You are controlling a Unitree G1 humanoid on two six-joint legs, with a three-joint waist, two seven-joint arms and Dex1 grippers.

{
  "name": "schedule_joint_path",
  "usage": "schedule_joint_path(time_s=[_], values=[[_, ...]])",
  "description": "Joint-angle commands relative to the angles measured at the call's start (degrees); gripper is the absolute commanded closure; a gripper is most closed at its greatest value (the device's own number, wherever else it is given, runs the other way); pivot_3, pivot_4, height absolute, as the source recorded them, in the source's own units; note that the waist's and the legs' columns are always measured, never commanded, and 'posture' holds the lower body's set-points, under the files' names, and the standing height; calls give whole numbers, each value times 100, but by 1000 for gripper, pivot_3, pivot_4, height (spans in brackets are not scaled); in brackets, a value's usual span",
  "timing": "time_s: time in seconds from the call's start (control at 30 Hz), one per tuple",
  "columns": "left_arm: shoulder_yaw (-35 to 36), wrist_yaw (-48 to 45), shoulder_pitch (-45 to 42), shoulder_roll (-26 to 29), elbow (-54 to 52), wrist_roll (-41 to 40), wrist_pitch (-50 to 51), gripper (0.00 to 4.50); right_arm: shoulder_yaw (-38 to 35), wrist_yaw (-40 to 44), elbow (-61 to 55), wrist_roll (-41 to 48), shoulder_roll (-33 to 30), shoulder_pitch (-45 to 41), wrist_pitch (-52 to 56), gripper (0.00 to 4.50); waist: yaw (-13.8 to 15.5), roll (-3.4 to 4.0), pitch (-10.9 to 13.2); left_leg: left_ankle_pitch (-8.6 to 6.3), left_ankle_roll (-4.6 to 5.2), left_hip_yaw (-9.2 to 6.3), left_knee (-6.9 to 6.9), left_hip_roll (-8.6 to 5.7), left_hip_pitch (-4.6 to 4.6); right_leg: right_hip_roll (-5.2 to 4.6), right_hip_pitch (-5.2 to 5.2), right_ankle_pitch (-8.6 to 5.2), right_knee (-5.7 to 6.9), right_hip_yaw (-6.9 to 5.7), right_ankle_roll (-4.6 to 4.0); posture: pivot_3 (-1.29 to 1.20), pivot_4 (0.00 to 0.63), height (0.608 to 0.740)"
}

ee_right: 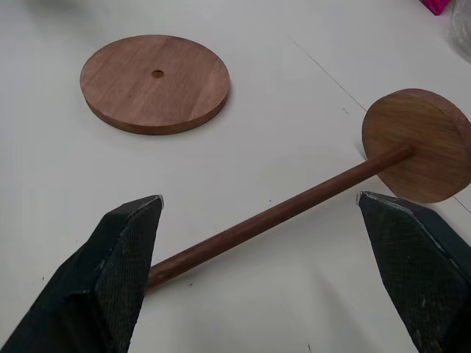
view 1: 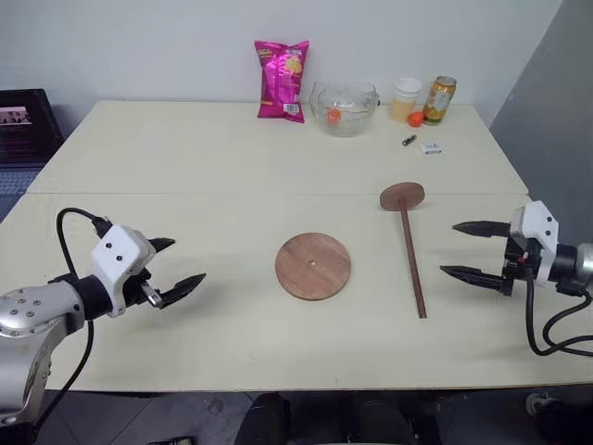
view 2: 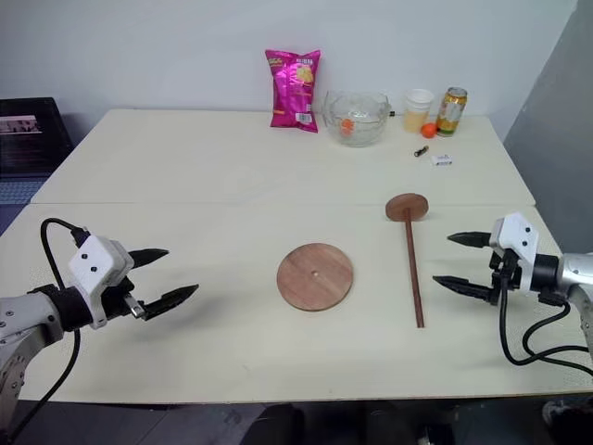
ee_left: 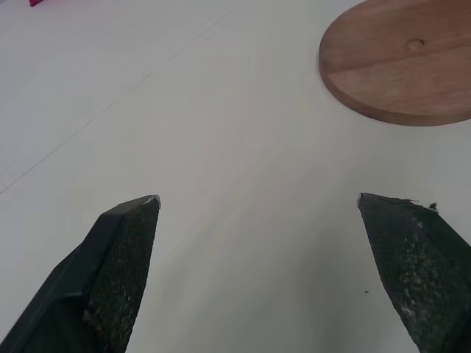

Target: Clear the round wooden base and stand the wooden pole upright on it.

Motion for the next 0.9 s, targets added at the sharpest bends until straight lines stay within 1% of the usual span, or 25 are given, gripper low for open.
schedule_joint_path(time_s=[0.03,0.2,0.27,0.37,0.4,0.43,0.5,0.63,0.77,0.9], values=[[175,-117,-24,70,40,-79,-29,0,-82,-55,-150,-26,13,-25,-74,67,0,0,0,0,0,0,0,0,0,0,0,0,0,0,0,0,150,740],[240,-47,81,172,-55,62,2,0,-129,-95,-285,38,-3,53,23,67,1,0,0,0,0,0,0,0,0,0,0,0,0,0,0,0,150,740],[265,72,60,116,-242,-92,279,0,-265,-108,-262,64,-42,207,45,67,2,0,0,0,0,0,0,0,0,0,0,0,0,0,0,0,150,740],[273,-21,34,153,-448,-253,439,0,-398,-188,-325,75,-104,402,200,67,6,0,0,0,0,0,0,0,-3,-1,0,0,-2,0,0,0,150,740],[162,96,17,108,-669,-263,562,0,-483,-84,-138,66,-144,454,100,67,7,0,0,0,0,1,1,-1,-3,-3,0,0,-2,1,0,0,150,740],[146,58,-52,63,-606,-321,520,0,-490,-147,-85,41,-105,469,106,67,7,0,0,0,0,1,2,-1,-3,-3,0,0,-2,1,0,0,150,740],[50,-57,-119,116,-434,-172,264,0,-492,-369,-190,-31,-34,515,169,67,8,0,0,0,0,1,3,-1,-2,-3,1,0,0,1,0,0,150,740],[-187,-268,-116,189,-547,54,-159,0,-402,-411,-285,53,-44,458,387,67,-6,0,0,0,-1,1,1,0,0,0,0,0,2,1,0,0,150,740],[-460,-263,-284,113,-877,-128,-4,0,-503,-432,-233,75,-100,420,477,67,0,0,0,0,-1,8,1,0,0,0,0,0,1,6,0,0,150,740],[-745,-293,-572,150,-895,-27,-91,0,-570,-814,-443,240,-8,187,930,67,5,0,0,0,0,7,2,-1,-1,0,0,0,1,6,0,0,150,740]])
